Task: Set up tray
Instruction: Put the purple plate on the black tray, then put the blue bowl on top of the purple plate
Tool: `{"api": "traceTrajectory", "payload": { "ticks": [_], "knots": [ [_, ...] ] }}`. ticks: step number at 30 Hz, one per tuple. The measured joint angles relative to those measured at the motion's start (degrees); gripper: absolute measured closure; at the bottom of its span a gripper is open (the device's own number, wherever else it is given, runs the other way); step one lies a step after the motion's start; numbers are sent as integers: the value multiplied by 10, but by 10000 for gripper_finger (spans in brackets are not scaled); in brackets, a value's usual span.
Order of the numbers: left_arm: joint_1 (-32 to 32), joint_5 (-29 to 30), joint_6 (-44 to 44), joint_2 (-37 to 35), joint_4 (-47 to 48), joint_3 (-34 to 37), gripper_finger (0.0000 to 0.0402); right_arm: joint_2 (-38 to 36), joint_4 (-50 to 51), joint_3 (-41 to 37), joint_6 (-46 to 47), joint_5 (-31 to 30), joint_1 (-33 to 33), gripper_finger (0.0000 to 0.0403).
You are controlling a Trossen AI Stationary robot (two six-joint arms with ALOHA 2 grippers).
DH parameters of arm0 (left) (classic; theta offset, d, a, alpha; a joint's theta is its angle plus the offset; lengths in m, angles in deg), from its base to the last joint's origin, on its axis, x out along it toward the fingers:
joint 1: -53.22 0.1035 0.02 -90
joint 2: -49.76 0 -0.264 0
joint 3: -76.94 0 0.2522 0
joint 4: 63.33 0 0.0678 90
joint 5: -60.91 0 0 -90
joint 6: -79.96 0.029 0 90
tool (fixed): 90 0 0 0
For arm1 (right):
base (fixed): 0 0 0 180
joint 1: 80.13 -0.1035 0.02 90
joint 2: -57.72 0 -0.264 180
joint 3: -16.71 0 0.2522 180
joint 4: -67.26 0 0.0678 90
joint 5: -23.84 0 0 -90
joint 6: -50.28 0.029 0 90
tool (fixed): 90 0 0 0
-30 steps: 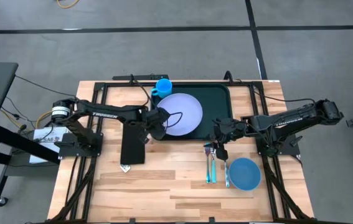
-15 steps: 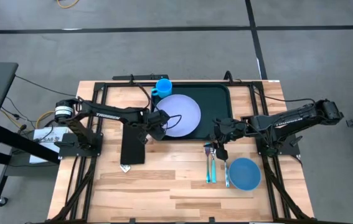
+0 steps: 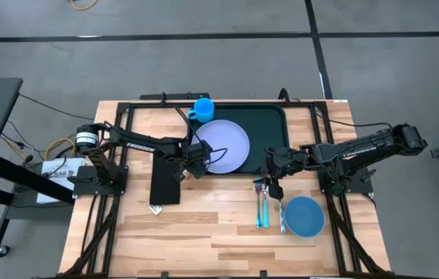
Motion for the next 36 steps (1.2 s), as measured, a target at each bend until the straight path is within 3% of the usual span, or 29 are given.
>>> {"api": "traceTrajectory", "payload": {
  "ticks": [8, 17, 24, 28, 31, 33, 36],
  "knots": [
    [-1, 3, -3, -1, 1, 0, 341, 0, 1, 0, 0, 0, 0, 269],
    [-15, 24, -20, -1, 9, -10, 265, 0, 1, 0, 0, 0, 0, 269],
    [-26, 35, -152, -1, 104, -98, 221, 0, -5, 0, 0, 0, 0, 269],
    [-32, 50, -272, -1, 230, -176, 216, 0, -18, 0, 0, 0, 0, 269],
    [-32, -39, -322, -1, 353, -242, 218, 0, -27, 0, 0, 0, 0, 269],
    [-31, -150, -348, -7, 409, -275, 218, 0, -21, 0, 1, 0, 0, 269],
    [-27, -339, -359, -47, 411, -274, 218, 0, 37, 14, 34, 0, 0, 269]
  ]
}}
